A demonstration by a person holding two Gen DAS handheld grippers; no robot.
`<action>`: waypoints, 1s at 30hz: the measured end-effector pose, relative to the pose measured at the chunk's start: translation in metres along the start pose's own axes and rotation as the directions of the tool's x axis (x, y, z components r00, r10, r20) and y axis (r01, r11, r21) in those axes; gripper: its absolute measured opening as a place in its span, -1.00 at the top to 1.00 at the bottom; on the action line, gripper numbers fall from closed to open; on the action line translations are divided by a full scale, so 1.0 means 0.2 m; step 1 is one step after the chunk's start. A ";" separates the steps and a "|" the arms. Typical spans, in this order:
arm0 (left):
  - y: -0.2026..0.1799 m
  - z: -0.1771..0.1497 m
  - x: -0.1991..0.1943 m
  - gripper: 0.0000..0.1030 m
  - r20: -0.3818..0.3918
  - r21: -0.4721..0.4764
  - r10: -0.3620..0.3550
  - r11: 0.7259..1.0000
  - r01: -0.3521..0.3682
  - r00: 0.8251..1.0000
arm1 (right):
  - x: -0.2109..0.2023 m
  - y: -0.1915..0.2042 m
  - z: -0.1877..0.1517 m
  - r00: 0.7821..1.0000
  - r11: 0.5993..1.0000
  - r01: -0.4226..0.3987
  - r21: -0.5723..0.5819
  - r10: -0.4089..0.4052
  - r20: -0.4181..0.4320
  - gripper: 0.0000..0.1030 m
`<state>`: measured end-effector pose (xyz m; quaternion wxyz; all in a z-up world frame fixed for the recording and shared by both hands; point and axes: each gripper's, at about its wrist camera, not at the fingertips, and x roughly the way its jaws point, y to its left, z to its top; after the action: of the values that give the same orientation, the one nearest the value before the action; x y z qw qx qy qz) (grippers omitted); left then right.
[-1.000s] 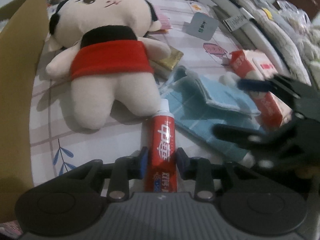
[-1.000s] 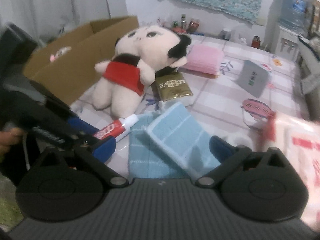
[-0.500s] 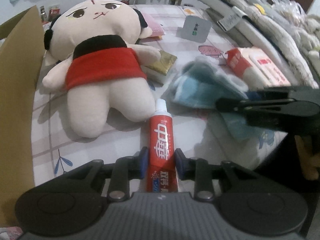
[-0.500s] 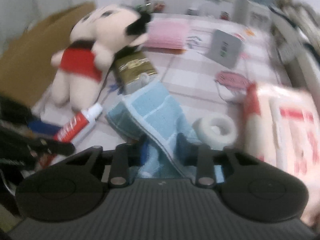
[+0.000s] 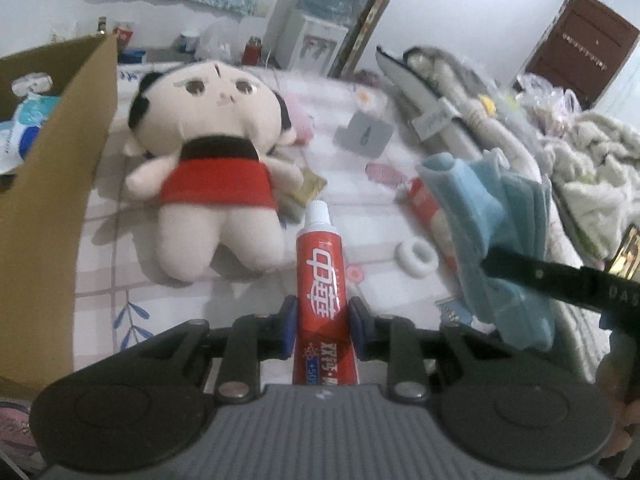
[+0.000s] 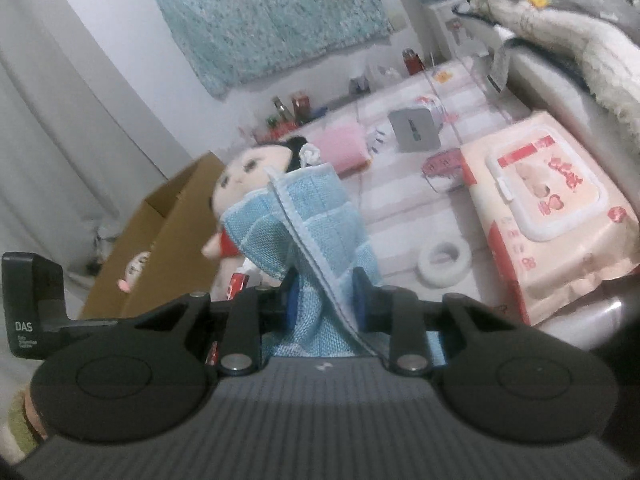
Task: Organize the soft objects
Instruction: 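Carry the toothpaste and towel toward the cardboard box with both grippers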
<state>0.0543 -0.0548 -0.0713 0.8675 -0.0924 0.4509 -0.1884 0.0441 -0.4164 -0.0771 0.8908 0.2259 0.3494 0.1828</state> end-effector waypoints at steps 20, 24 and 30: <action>0.33 0.17 -0.79 0.46 0.329 -0.209 0.133 0.976 -0.065 0.935 | 0.00 0.53 0.23 0.944 0.941 -0.329 -0.073 0.330 -0.003 0.51; 0.54 0.28 -0.81 0.46 0.321 -0.267 0.212 0.955 -0.127 0.923 | 0.18 0.73 0.35 0.909 0.906 -0.418 -0.062 0.416 -0.036 0.51; 0.90 0.49 -0.50 0.46 0.163 -0.297 0.248 0.935 -0.193 0.955 | 0.39 0.89 0.42 0.897 0.896 -0.440 -0.062 0.436 -0.066 0.51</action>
<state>0.1265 0.1494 -0.0003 0.9021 -0.1801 0.3920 -0.0142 0.1273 -0.2545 0.0307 0.8254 0.2605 0.3048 0.3974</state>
